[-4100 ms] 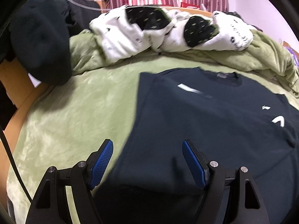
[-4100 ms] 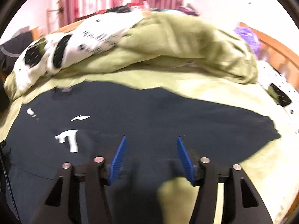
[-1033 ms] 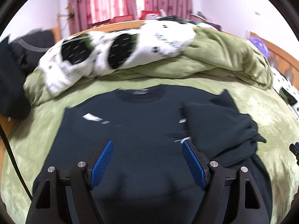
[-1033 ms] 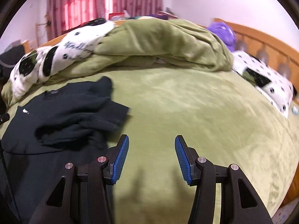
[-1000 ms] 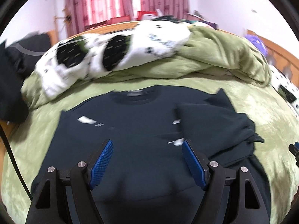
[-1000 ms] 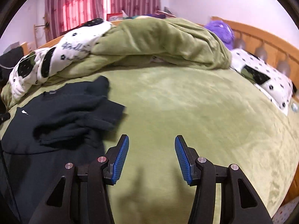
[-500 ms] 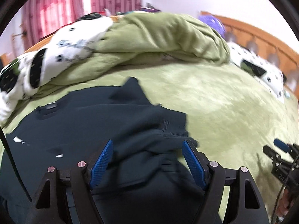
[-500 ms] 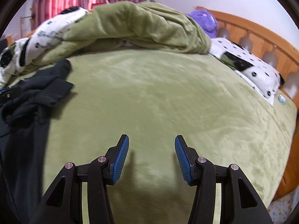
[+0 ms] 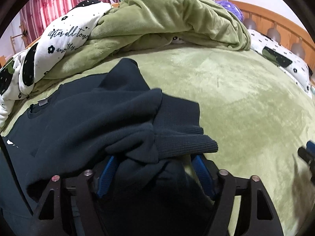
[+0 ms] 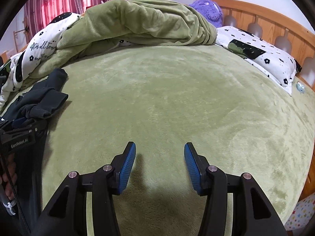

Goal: Fold small clothes

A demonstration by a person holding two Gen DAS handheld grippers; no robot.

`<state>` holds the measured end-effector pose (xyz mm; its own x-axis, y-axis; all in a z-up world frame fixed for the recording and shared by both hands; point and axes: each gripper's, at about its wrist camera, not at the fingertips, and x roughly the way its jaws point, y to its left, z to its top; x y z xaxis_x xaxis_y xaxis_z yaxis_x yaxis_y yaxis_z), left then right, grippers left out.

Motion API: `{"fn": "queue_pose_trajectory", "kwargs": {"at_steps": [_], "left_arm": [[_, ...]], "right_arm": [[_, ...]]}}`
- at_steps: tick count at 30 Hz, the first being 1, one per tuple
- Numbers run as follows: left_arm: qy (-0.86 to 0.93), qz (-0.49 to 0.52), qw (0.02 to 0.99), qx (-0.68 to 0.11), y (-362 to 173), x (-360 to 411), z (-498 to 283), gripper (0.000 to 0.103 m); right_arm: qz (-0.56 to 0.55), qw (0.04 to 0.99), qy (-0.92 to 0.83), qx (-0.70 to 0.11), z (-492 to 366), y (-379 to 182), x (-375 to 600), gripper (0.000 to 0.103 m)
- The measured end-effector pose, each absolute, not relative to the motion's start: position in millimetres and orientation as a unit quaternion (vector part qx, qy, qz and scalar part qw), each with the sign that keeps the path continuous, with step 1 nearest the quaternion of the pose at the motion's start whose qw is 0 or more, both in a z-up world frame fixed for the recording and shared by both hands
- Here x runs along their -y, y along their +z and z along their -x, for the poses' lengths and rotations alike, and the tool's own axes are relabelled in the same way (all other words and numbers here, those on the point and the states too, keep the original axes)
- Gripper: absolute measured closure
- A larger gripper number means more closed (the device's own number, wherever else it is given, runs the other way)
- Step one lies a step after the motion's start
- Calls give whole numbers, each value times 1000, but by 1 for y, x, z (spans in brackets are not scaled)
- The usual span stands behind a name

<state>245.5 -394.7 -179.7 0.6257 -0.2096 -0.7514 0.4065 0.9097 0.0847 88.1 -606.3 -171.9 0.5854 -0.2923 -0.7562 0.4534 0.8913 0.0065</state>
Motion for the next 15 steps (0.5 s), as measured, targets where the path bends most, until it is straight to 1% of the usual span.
{"fn": "queue_pose_trajectory", "kwargs": {"at_steps": [1,3,4,6,7,8,15], "left_arm": [[-172,-120,894,-397,-178,395,-247,40],[-175,-108,894,-397,-172,394,-251,52],[-175,-105,895,-396,-169,393,-252,56],[-165,-104,901,-388,-162,390,-256,81],[-166,-102,901,-387,-160,388,-258,86],[-171,-95,901,-388,-157,385,-259,94],[-144,-63,922,-354,-124,341,-259,95]], "right_arm": [[-101,884,-209,-405,-89,-173,606,52],[-100,885,-207,-406,-93,-173,603,52],[-98,885,-207,-406,-94,-173,602,52],[-96,885,-203,-407,-97,-173,598,52],[-95,886,-201,-407,-98,-171,595,52],[-94,887,-200,-406,-99,-170,593,53],[-87,893,-195,-396,-106,-156,574,52]]}}
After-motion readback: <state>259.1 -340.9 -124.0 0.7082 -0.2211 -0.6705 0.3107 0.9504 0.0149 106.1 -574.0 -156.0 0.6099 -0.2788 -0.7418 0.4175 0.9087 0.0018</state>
